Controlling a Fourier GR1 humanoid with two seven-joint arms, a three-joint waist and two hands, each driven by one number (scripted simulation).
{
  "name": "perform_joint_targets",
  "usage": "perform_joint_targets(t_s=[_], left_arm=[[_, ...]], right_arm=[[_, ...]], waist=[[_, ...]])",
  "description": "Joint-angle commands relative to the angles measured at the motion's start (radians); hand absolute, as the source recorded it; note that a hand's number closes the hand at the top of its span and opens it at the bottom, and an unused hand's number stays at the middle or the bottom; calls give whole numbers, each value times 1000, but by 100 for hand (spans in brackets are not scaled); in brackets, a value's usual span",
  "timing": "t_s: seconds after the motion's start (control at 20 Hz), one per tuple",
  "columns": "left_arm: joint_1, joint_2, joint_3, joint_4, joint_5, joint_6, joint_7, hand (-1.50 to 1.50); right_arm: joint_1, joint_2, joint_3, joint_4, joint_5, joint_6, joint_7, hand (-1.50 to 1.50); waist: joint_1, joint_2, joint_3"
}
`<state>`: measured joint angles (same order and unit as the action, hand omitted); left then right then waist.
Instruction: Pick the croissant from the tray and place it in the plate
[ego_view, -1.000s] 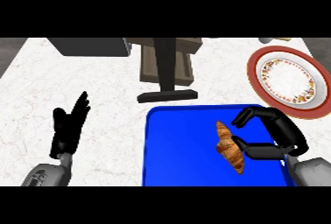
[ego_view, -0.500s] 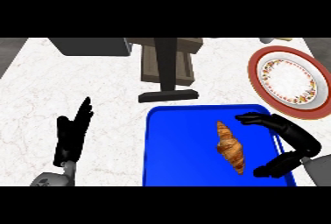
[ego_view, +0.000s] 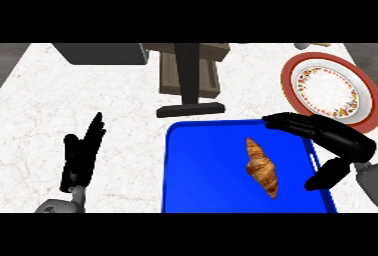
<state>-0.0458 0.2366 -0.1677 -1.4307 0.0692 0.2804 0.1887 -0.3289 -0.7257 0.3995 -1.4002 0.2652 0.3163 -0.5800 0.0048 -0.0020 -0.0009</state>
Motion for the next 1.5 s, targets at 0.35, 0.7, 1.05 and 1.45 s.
perform_joint_targets(t_s=[0.35,0.7,1.05,1.45], left_arm=[[-38,-3,43,26,-16,-26,19,0],[-7,-67,25,7,-74,-11,6,0],[-12,-57,62,-72,-78,-55,94,0],[41,-60,105,-76,-80,-109,36,0]], right_arm=[[-66,66,95,-55,199,200,243,-150],[-80,172,54,61,353,213,172,-150],[-52,206,-14,32,435,296,155,-150],[28,320,-29,15,546,260,168,-150]], waist=[[-2,2,1],[0,3,1],[-2,2,1],[-2,2,1]])
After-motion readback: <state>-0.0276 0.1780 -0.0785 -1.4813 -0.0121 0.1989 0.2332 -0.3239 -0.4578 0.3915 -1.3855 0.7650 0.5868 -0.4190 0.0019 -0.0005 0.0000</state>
